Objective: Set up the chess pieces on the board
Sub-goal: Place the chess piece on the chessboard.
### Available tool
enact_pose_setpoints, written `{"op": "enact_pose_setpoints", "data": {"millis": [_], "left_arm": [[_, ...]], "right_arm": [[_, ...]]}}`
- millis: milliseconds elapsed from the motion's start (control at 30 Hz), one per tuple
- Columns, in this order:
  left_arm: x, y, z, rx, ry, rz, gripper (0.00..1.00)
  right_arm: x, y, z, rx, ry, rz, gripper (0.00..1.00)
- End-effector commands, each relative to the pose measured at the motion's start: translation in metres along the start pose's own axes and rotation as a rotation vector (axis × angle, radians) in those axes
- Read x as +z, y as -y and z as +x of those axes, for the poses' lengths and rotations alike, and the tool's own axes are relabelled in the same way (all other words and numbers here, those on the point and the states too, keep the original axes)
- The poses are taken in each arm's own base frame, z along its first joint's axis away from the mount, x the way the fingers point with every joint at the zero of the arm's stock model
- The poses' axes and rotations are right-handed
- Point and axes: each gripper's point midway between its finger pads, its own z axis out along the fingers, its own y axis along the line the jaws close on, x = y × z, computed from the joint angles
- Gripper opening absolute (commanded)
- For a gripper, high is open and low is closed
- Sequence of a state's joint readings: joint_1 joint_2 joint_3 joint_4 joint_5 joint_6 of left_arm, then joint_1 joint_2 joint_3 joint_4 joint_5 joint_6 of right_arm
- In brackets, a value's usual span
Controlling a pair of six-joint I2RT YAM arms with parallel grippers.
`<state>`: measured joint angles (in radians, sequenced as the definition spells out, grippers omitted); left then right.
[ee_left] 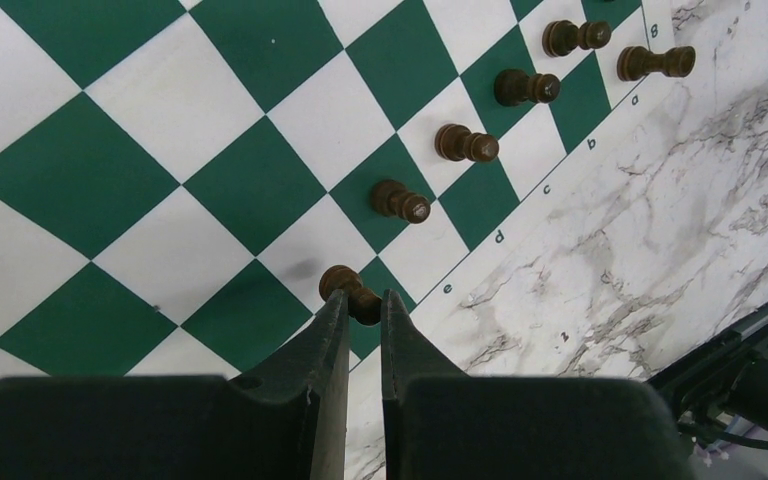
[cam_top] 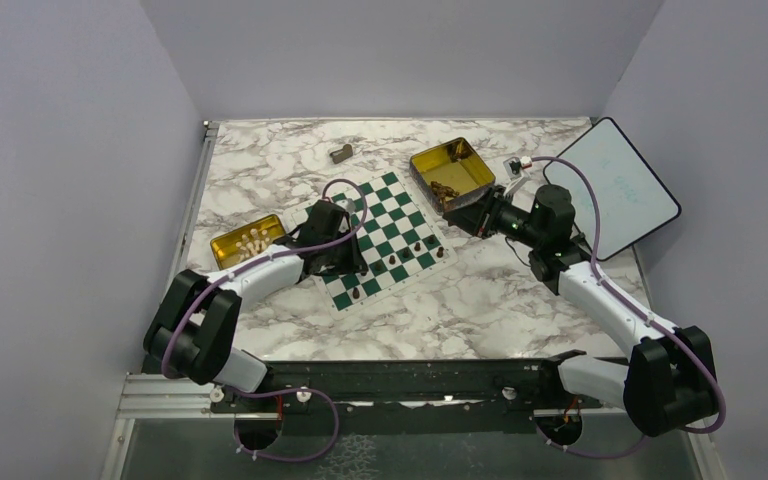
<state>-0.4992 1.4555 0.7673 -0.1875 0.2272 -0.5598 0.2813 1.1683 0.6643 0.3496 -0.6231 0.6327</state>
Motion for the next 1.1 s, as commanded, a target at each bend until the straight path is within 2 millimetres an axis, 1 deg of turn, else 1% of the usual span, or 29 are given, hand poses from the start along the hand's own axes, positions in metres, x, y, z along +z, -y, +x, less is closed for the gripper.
{"op": "enact_pose_setpoints", "data": {"millis": [0,167,467,1000,1067], "left_arm": [[0.001,0.009,-0.006,-0.015,0.031,0.059,0.0],[0.004,0.003,-0.003,-0.021,0.026,0.047,0.0],[0.011,-0.005,-0.002,-0.036,0.023,0.042,0.0],[0.017,-0.006,0.005,-0.056,-0.003,0.055,0.0],[0.018,-0.007,0.005,-0.063,-0.004,0.052,0.03]], "right_arm": [[-0.002,-0.008,-0.008,-0.04,0.017,-0.016,0.04],[-0.001,-0.006,-0.006,-0.034,0.01,-0.012,0.04],[-0.002,-0.012,-0.008,-0.053,0.009,-0.037,0.05],[0.0,-0.011,-0.012,-0.07,0.004,-0.028,0.06],[0.0,-0.011,-0.013,-0.071,0.005,-0.027,0.07]]}}
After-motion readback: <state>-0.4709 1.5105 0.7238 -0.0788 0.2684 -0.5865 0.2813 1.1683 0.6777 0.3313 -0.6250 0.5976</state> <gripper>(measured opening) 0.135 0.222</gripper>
